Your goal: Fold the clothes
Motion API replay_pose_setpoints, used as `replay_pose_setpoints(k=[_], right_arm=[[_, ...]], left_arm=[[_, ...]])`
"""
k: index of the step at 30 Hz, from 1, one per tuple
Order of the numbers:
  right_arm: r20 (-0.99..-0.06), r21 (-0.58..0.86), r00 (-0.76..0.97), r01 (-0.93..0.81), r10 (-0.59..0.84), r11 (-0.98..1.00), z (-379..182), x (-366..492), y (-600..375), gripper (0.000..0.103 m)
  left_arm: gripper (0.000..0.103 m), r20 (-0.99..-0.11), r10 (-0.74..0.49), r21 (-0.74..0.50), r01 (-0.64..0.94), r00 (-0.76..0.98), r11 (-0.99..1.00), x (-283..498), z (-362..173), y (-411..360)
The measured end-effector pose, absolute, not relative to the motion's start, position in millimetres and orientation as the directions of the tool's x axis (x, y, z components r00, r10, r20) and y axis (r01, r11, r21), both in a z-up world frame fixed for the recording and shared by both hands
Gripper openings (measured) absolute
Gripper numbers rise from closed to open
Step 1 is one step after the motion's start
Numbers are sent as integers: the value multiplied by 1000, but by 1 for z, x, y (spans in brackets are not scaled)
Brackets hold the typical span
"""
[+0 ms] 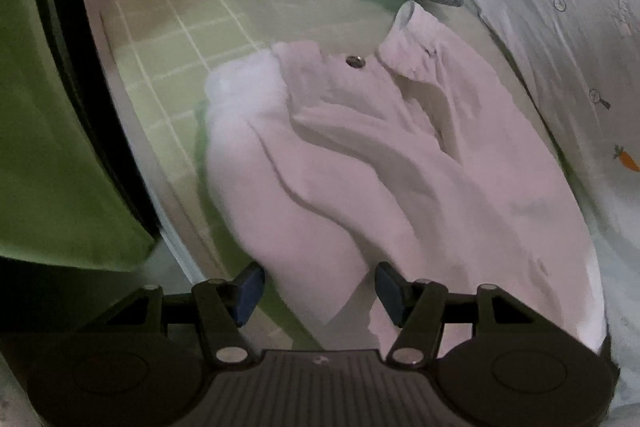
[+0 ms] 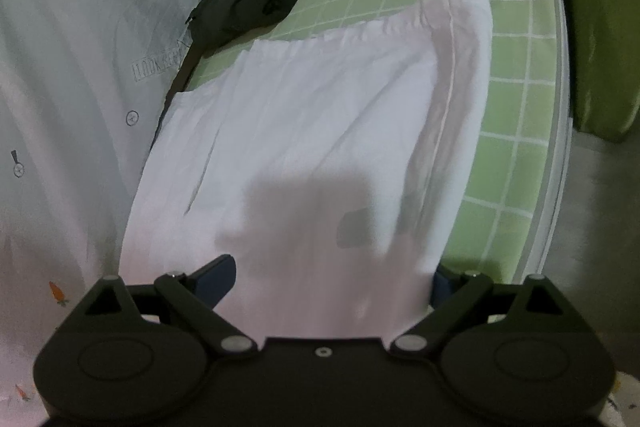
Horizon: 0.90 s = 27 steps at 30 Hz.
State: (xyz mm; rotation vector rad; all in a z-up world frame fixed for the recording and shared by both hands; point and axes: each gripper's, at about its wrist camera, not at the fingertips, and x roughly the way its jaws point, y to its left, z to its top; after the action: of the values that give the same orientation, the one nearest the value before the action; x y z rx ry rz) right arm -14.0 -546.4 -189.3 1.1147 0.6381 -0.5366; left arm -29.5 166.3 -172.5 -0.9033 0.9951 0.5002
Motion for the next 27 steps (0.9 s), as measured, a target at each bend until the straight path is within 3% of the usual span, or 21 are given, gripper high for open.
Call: replay_pose_setpoints(k=[6, 9, 12, 13, 15, 16, 17, 22, 27], right_arm=[[-722, 623, 683, 711, -111, 325, -187, -12, -547, 93], [-733, 606, 662, 740, -157, 291, -186, -16, -554, 77], [-708, 665, 686, 727, -167, 171, -195, -27, -572, 61], [-699, 686, 696, 718, -164, 120, -200, -32, -579, 49], [-677, 723, 717, 690, -168, 27, -208, -43, -589, 30], [-668, 736, 723, 677, -177, -7, -211, -48, -592, 8], [-663, 741, 724, 671, -191, -26, -211, -53, -595, 4], [-576, 807, 791, 590, -207, 11, -193, -58, -605, 2], [-475, 859, 858, 500, -197, 107, -156, -42, -610, 2]], left_arm=[[58, -861, -11, -430, -716, 508, 550, -23, -177, 165], [45, -852, 14, -446, -740, 523, 504, -26, -182, 167], [37, -840, 27, -488, -777, 541, 397, -34, -191, 173], [35, -838, 31, -494, -782, 545, 380, -35, -192, 173], [21, -836, 47, -491, -784, 547, 380, -35, -190, 171], [17, -835, 59, -488, -785, 548, 382, -35, -188, 170], [10, -831, 84, -482, -787, 550, 385, -35, -183, 168], [7, -793, 224, -422, -777, 566, 468, -26, -141, 146], [7, -703, 269, -476, -716, 658, 510, -17, -96, 135]])
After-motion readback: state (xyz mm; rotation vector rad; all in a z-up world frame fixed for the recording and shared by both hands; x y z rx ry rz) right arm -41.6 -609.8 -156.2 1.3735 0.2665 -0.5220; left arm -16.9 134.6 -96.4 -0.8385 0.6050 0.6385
